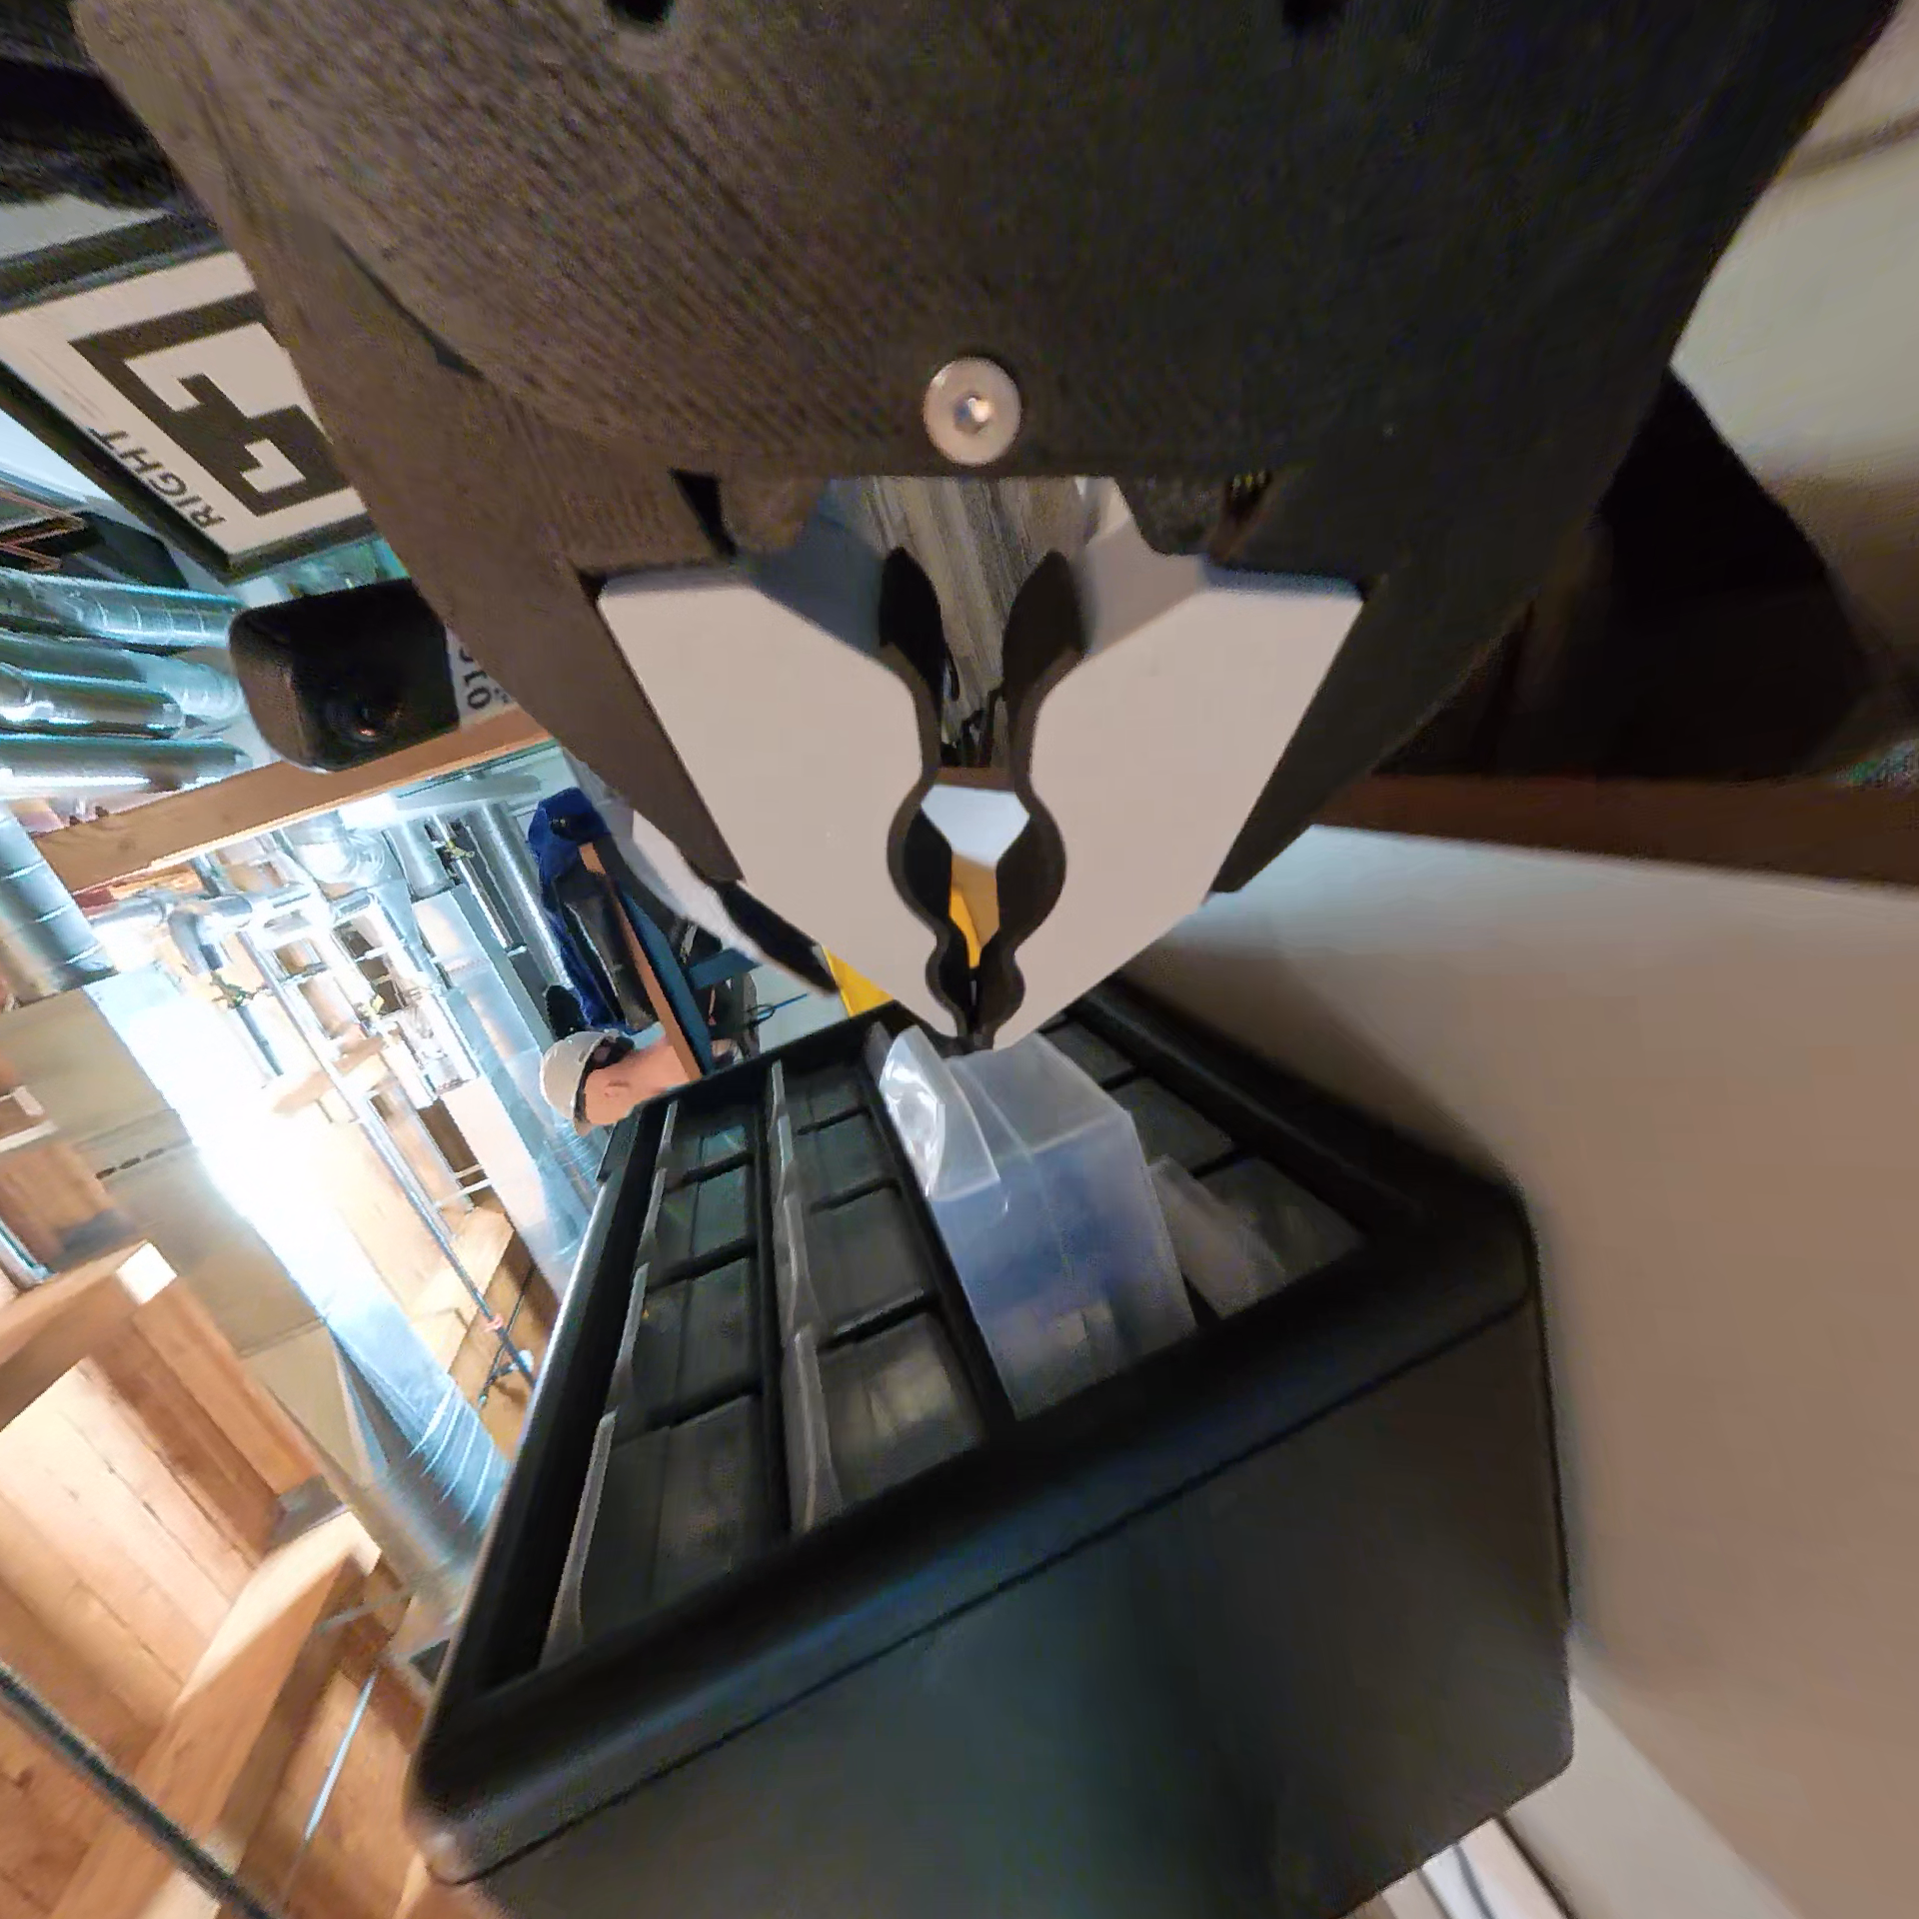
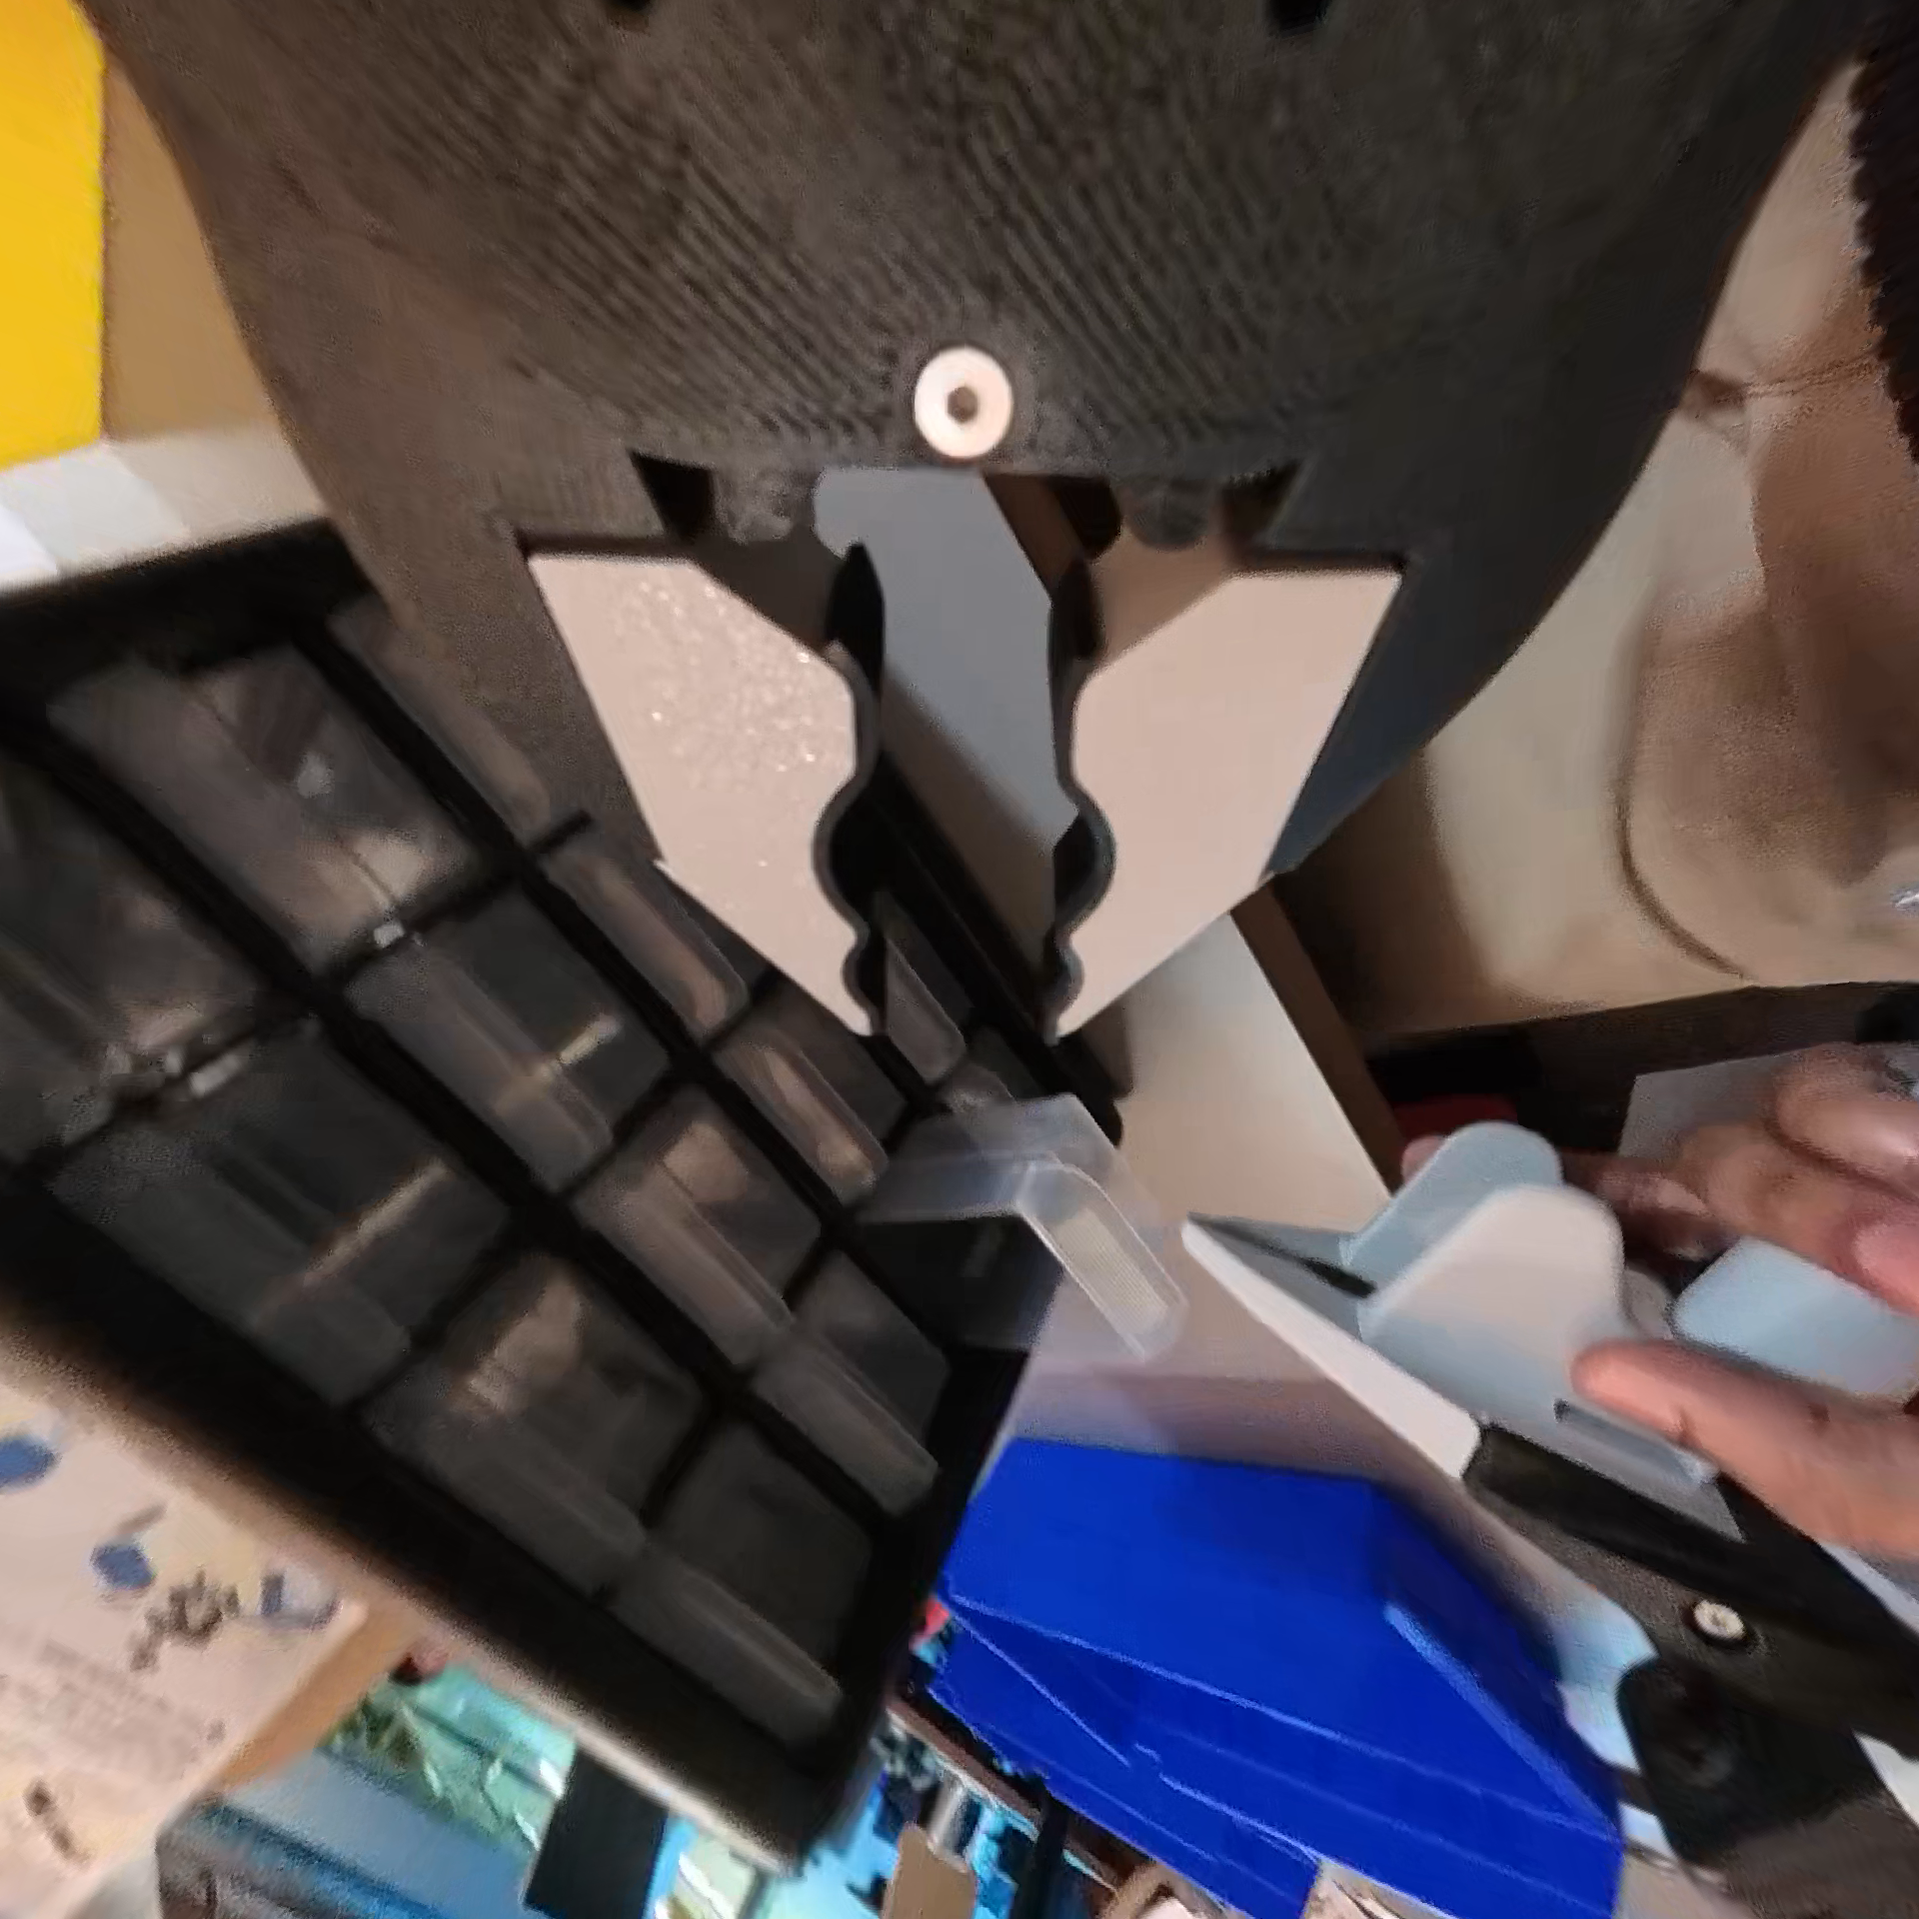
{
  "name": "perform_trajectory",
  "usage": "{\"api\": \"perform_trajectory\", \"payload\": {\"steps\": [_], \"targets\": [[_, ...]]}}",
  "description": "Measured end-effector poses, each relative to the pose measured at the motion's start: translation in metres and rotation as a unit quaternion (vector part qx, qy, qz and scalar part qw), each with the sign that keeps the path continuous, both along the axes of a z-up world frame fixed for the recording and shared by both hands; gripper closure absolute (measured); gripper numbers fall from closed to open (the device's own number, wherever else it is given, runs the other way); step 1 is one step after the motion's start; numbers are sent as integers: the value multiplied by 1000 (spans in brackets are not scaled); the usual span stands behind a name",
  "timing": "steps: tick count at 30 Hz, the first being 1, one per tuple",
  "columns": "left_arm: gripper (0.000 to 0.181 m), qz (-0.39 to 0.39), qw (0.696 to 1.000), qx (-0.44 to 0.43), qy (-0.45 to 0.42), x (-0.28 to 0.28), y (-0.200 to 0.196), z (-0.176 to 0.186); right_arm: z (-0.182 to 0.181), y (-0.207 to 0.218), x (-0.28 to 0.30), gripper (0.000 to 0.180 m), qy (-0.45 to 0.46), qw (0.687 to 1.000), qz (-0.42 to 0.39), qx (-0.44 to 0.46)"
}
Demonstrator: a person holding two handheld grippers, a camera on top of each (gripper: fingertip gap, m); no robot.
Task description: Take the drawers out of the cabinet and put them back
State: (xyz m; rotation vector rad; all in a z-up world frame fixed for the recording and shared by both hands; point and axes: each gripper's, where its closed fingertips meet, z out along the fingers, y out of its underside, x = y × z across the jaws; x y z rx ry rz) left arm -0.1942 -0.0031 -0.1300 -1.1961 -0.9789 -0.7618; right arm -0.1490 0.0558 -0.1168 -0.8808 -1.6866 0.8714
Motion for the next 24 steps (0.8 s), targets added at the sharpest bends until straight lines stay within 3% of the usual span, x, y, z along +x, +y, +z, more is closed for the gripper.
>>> {"api": "perform_trajectory", "payload": {"steps": [7,10,12,15,18,20,24], "targets": [[170,15,1000,7,15,-1,-24,5,7,-40,-30,136,42,991,58,116],[167,28,997,-5,69,-13,-29,16,-2,-50,-47,111,33,980,81,180],[167,39,994,-6,102,-21,-33,24,-10,-49,-57,103,43,959,77,268],[167,41,989,-11,143,-26,-33,32,-23,-47,-69,112,70,910,71,402],[167,31,988,-15,148,-27,-29,30,-28,-47,-78,125,92,880,59,462],[166,22,991,-12,130,-27,-27,26,-22,-45,-78,138,107,877,43,466],[167,21,995,-1,100,-33,-28,22,-19,-49,-70,138,102,888,58,444]]}}
